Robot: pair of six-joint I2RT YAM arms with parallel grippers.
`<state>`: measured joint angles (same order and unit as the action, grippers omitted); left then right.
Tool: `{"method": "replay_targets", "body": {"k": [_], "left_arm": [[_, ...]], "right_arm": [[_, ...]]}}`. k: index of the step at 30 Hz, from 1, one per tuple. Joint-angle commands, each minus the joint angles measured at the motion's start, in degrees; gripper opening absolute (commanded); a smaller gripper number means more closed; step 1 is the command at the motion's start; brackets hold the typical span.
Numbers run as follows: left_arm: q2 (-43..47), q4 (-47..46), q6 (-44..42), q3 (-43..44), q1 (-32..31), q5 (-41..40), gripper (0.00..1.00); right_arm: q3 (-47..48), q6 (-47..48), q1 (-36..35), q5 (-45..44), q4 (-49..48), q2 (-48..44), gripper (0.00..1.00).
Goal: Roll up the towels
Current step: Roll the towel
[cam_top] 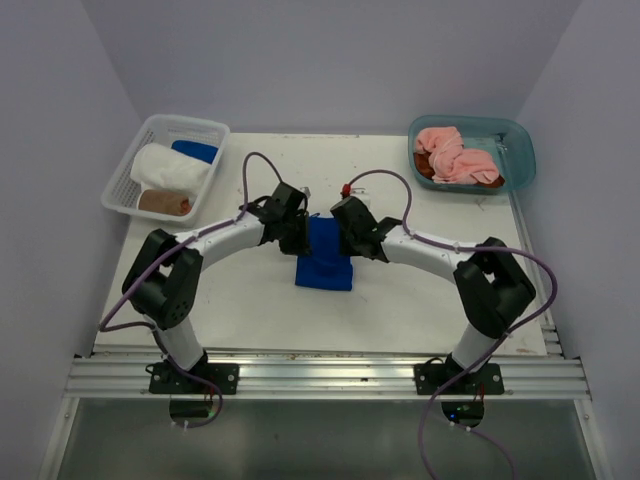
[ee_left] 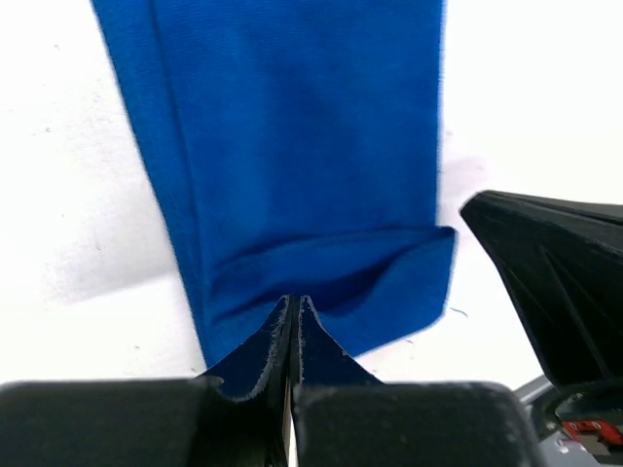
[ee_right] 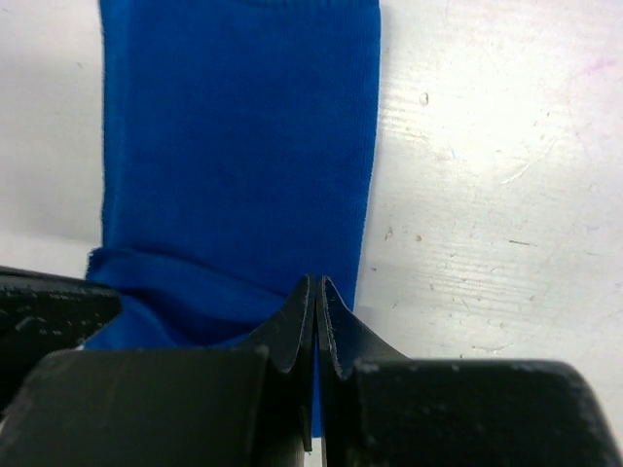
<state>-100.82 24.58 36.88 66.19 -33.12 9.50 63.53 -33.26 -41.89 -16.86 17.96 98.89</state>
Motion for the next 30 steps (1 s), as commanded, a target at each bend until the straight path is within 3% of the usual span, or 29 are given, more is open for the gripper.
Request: {"method": "replay_targets", "body": {"k": [1,15,24,30], "left_arm": [[4.8,0.3,0.8,-0.2,-1.5,0.6,0.01],[2.0,-4.1,4.2,-8.8,-1.2,0.3,0.0],[1.1,-1.3,2.1,-5.6,-0.8,-4.1,0.0],[-1.4,1.4,-0.2,-0.2,-0.4,-5.9,0.0]], "right_arm": [[1.9,1.9,0.1,-0.9,0.2,-2.9,0.0],[13.5,4.6,4.1,6.1,3.1,14.5,0.0],[-4.7,-0.2,3.4,10.2,-1.6,2.0,0.0],[-12.8,-5.7,-1.4,11.5,-2.6,-6.7,0.0]]}}
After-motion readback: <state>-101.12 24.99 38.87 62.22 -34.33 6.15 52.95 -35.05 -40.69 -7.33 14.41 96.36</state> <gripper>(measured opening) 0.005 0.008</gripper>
